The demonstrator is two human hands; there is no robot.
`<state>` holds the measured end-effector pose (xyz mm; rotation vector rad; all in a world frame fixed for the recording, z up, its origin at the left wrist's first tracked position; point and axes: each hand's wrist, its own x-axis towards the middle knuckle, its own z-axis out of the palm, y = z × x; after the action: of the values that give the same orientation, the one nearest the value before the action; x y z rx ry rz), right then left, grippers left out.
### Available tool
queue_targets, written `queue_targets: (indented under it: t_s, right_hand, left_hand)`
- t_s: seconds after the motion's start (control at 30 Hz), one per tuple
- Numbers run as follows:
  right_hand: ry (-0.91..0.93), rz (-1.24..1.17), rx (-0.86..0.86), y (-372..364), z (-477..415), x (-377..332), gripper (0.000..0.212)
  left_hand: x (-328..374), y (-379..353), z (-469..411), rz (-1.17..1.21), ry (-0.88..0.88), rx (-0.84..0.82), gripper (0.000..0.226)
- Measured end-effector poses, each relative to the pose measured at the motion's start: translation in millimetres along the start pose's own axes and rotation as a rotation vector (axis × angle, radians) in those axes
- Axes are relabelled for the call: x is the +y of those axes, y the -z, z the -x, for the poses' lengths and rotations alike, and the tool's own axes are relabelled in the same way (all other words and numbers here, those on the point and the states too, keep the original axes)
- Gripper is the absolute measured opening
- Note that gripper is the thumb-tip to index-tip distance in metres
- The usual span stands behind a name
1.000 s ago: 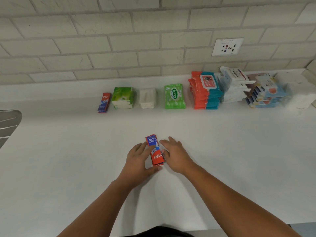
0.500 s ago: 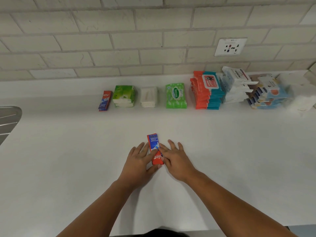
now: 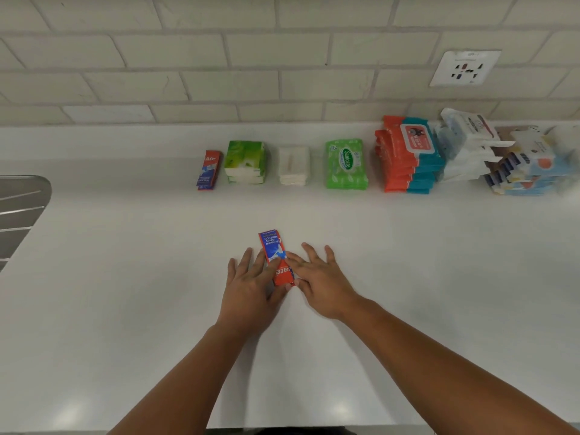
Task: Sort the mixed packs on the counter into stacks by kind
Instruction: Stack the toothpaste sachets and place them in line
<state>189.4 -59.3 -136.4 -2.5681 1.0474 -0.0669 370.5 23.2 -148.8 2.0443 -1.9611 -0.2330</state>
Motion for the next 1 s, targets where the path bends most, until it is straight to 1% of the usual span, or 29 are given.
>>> queue_targets:
  t_s: [0.3, 0.5, 0.7, 0.87, 0.93, 1.0]
  right_hand:
    - [0.047, -0.019, -0.032, -16.7, -76.8, -67.7, 0.057]
    - [0.003, -0.013, 0.011, -31.9, -132.9, -118.9, 0.056]
    - [-0.05, -0.044, 0.109, -44.9, -179.2, -146.1, 0.055]
    - [-0.076, -0.099, 0.195, -50.0, -212.8, -154.9, 0.051]
    - [-0.092, -0.171, 0.271, -50.6, -222.6, -156.7, 0.05]
    - [-0.148, -0.249, 0.393, -49.2, -229.9, -156.3, 0.047]
  left_hand:
    - [-94.3, 38.0, -1.1, -0.002, 0.032, -0.014, 0.069]
    - [-167.0, 63.9, -18.7, -0.054, -0.002, -0.04, 0.072]
    - [-220.0, 78.3, -49.3, -0.061, -0.049, -0.041, 0.072]
    - [-253.7, 83.3, -82.8, -0.069, -0.102, -0.033, 0.068]
    - [-262.9, 84.6, -97.6, -0.073, -0.124, -0.024, 0.068]
    - [-269.5, 85.8, -112.5, -0.084, -0.146, -0.018, 0.069]
